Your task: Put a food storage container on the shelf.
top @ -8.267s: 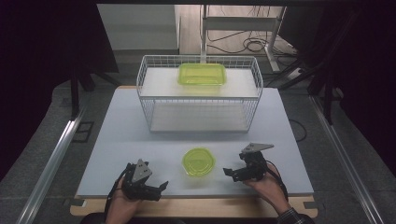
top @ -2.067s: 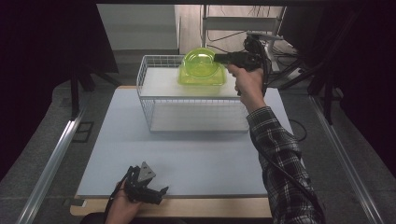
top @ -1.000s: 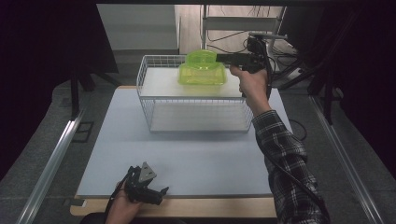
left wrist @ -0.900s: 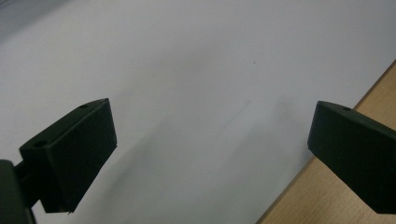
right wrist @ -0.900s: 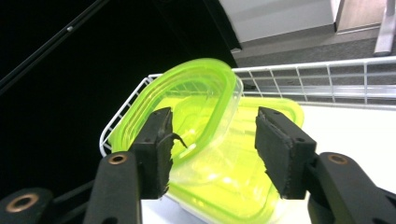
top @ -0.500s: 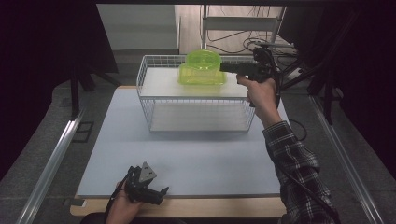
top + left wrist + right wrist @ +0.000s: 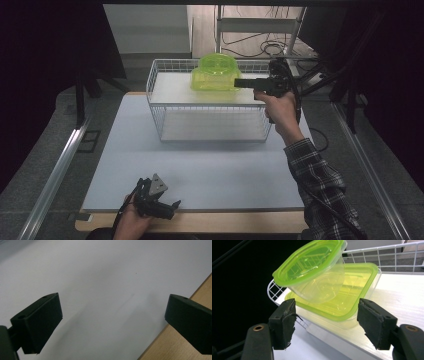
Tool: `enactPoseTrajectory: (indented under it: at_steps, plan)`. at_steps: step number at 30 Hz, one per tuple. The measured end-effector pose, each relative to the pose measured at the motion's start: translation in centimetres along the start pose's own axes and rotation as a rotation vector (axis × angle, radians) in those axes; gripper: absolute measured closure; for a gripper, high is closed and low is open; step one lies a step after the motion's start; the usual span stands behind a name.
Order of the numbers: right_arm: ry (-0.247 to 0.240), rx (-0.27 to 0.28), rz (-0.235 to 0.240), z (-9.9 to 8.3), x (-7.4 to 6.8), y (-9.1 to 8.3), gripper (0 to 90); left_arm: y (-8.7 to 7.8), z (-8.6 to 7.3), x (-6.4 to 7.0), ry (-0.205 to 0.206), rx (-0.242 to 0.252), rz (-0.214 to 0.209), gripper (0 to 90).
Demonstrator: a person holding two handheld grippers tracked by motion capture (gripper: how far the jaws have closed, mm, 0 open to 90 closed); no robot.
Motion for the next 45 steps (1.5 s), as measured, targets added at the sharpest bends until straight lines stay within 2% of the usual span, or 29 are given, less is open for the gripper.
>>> enactPoseTrajectory:
  at_steps: [17,26,39,45]
  plan:
    - [-0.041,-0.035,0.000,-1.8,0.4,0.0,24.7,0.0,0.0,0.0,0.003,-0.001,0.000,0.9]
    - [-0.057,-0.047,0.009,-2.9,0.5,-0.2,21.4,-0.2,0.1,0.0,-0.008,0.033,-0.022,0.8]
    - [-0.065,-0.071,0.013,-4.6,0.8,-0.3,13.8,-0.1,0.1,0.0,-0.006,0.028,-0.021,0.9]
    - [-0.090,-0.077,-0.003,-5.6,0.8,-0.3,11.1,-0.2,0.1,0.0,-0.003,0.026,-0.021,0.8]
Point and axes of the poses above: each handheld gripper's, and its own axes: y roughly forward along the jaws, z roughly out of its top, x roughly to its right, the point moved 2 cm from there along y, roughly forward along the jaws, and after that the axes turned 1 degree about -z, right-handed, at the moved point
